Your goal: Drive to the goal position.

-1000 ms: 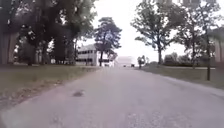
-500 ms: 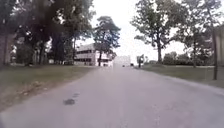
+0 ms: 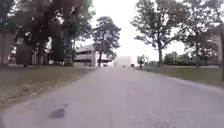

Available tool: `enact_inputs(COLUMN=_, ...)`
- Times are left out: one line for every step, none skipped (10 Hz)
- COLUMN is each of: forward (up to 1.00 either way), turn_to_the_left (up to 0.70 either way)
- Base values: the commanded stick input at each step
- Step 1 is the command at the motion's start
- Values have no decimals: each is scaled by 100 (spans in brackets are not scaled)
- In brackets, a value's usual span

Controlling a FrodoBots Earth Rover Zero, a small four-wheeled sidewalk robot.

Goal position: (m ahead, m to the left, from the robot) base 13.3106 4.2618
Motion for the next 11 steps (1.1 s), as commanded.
enact_inputs(forward=85, turn_to_the_left=0)
enact_inputs(forward=85, turn_to_the_left=0)
enact_inputs(forward=85, turn_to_the_left=0)
enact_inputs(forward=85, turn_to_the_left=0)
enact_inputs(forward=85, turn_to_the_left=0)
enact_inputs(forward=85, turn_to_the_left=0)
enact_inputs(forward=85, turn_to_the_left=0)
enact_inputs(forward=85, turn_to_the_left=0)
enact_inputs(forward=85, turn_to_the_left=0)
enact_inputs(forward=85, turn_to_the_left=0)
enact_inputs(forward=85, turn_to_the_left=0)
